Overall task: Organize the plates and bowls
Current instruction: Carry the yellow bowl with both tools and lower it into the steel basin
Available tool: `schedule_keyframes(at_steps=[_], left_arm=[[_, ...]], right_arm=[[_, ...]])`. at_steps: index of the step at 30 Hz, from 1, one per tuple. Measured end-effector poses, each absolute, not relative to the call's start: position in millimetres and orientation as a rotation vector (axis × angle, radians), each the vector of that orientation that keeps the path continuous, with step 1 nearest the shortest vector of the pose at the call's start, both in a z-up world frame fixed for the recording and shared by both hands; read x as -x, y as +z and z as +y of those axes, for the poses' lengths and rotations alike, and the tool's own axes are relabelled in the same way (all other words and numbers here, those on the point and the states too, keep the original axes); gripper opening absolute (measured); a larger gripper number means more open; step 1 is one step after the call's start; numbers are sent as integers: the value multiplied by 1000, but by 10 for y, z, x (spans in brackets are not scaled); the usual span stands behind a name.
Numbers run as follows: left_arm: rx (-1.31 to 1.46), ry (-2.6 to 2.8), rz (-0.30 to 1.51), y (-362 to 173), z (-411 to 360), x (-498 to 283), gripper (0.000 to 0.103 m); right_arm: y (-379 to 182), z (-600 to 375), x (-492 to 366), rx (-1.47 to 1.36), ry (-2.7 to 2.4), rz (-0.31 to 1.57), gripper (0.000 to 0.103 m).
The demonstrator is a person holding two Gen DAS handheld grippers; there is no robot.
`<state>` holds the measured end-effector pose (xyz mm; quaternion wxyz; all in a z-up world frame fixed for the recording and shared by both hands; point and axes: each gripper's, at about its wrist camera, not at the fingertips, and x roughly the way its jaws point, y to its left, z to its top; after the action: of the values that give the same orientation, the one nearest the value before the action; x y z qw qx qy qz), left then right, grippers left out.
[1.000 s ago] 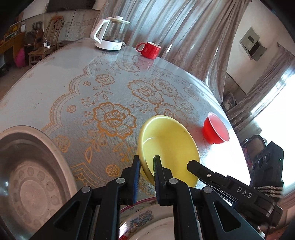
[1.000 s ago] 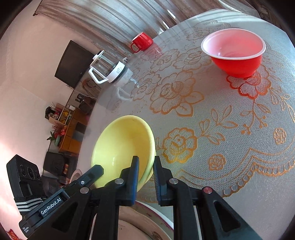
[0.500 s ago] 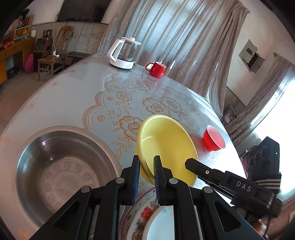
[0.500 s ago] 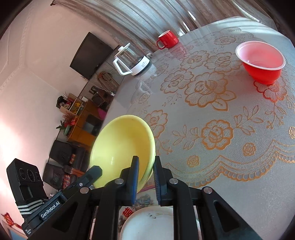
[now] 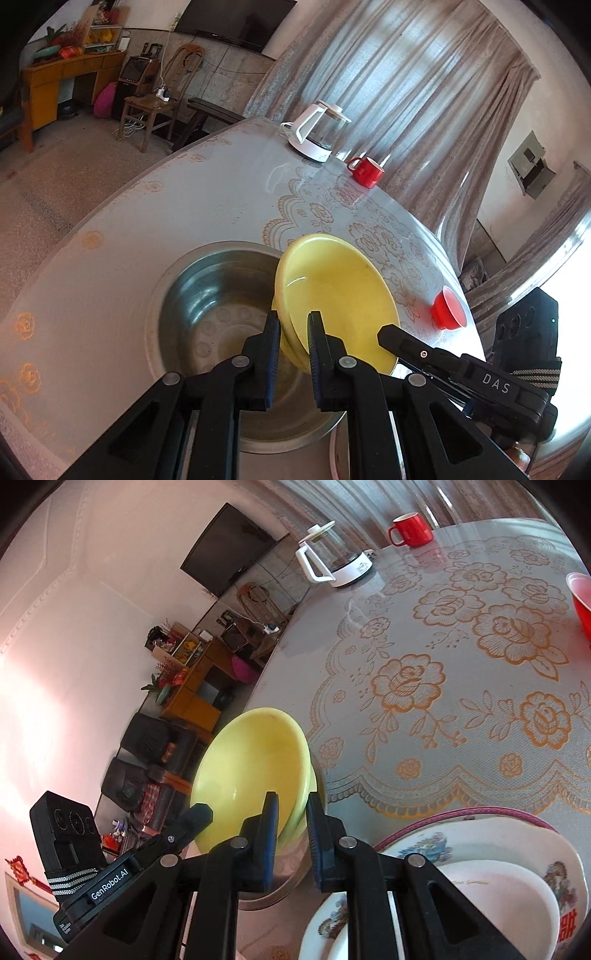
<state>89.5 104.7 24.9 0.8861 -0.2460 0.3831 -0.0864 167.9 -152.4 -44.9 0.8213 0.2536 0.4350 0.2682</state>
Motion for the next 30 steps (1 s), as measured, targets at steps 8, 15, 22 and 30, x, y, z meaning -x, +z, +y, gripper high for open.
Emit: schedule_keyframes(at_steps=[8,15,22,30], left_arm=[[530,-130,819,69,1222,-833,13],[526,-107,834,-45,1262,-829,13],[501,-94,842,-75,1264,-859,14],[498,-74,837,-80,1277,-826,15]], right_arm=[[-583,-1161,-1680,-464,590,982,18],[-650,-1010,-1668,-396,574,1006,23],[-662,-942,-1646,-361,572,1005,28],[-637,-837,-1608,-266,548,978,30]])
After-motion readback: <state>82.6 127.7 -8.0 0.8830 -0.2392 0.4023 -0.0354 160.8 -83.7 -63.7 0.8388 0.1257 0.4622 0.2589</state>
